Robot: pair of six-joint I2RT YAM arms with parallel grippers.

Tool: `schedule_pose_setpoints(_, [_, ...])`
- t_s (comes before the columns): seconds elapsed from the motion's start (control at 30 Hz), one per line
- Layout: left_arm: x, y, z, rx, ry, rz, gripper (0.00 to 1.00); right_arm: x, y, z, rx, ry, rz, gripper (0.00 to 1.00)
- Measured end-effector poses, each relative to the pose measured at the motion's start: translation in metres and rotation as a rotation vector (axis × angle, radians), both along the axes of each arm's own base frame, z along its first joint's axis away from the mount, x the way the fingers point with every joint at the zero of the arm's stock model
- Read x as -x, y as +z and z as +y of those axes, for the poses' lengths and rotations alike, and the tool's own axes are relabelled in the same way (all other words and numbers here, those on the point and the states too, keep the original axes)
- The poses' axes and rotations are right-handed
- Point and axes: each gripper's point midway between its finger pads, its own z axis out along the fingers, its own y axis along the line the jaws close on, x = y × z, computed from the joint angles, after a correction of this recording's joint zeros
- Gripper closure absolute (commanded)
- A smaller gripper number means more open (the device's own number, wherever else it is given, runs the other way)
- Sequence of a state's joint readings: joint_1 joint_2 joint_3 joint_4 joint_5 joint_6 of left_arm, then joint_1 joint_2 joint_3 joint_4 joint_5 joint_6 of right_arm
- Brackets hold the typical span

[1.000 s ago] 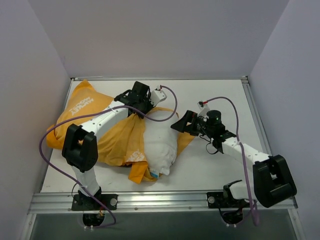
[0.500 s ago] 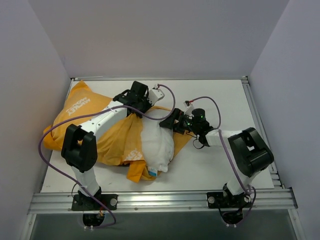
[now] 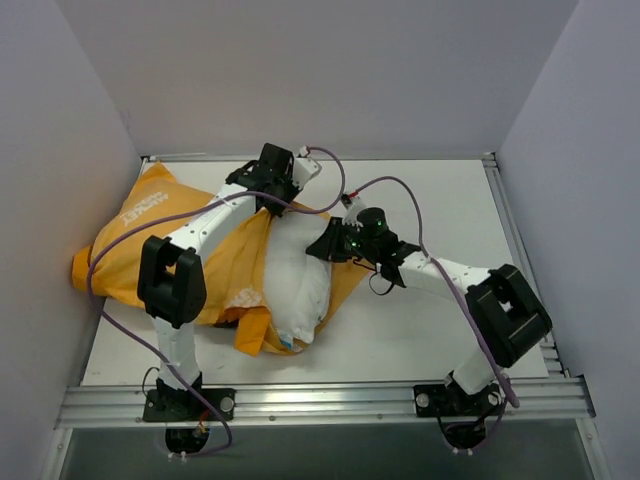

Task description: Remove the pillowcase from the pillow

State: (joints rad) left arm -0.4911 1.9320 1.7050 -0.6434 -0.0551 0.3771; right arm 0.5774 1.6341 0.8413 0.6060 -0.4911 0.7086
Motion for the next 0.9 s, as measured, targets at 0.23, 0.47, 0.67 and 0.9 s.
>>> schedule_pose_setpoints(0.23, [-0.018,-0.009,0.022,-0.045,0.068,0.029,0.88,0.033,0.052,-0.013,0.122,-0.006,-0.133,1.0])
schedule_pose_setpoints(0.47, [-0.01,-0.006,0.002,-0.006,-0.023,-0.013,0.84,0.035,0.076,-0.072,0.207,-0.15,-0.168,1.0])
schedule_pose_setpoints(0.67, [-0.006,-0.001,0.002,0.012,-0.082,-0.015,0.06,0.042,0.072,-0.078,0.224,-0.144,-0.139,1.0])
schedule_pose_setpoints(0.9, [-0.005,0.097,0.002,0.248,-0.125,-0.032,0.06,0.022,0.103,-0.068,0.15,-0.179,-0.125,1.0])
